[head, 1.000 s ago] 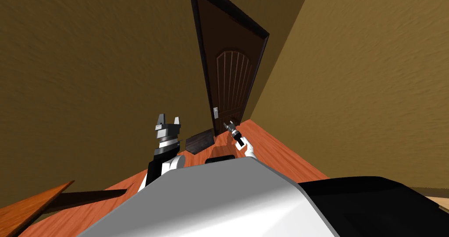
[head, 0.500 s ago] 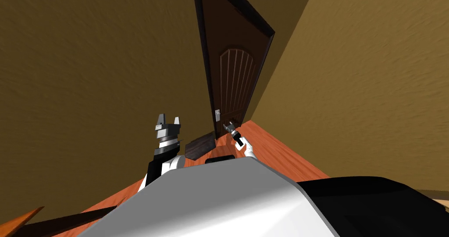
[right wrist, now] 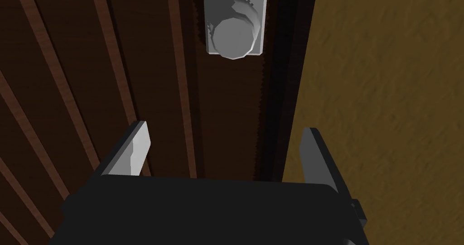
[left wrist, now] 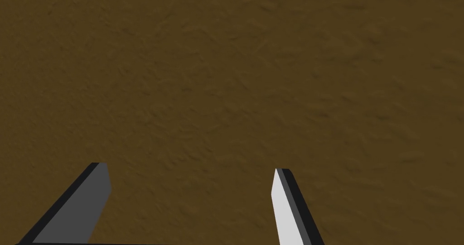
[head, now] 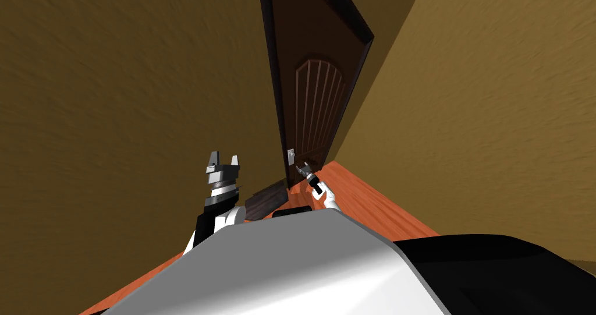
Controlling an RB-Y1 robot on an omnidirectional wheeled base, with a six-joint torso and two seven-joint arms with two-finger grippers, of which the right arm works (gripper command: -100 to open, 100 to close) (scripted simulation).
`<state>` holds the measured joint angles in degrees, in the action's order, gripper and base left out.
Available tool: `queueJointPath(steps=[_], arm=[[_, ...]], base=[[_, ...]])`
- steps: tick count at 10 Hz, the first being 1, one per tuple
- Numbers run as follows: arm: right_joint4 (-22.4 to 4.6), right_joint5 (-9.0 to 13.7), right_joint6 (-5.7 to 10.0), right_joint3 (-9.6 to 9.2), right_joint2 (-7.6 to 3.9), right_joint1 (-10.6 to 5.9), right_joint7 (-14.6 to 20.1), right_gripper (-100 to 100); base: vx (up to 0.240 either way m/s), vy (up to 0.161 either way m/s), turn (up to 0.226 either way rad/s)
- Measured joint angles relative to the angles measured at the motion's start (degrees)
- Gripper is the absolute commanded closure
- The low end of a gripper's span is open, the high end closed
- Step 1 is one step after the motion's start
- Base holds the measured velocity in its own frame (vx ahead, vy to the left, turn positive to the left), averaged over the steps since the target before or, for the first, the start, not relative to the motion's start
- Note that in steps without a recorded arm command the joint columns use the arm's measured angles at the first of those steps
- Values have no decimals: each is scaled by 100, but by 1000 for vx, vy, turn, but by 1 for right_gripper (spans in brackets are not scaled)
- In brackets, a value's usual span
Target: Pull the door open
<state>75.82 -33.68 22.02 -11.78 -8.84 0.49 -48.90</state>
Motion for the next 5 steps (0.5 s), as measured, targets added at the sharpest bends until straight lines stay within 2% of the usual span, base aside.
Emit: queueJointPath(steps=[1, 2, 5], arm=[[-30, -14, 1, 0, -1, -11, -23, -100], [-33, -16, 2, 0, 0, -14, -28, -100], [-48, -16, 3, 16, -1, -27, -35, -100]], base=[[86, 43, -9], [-84, -48, 29], [-158, -78, 23]])
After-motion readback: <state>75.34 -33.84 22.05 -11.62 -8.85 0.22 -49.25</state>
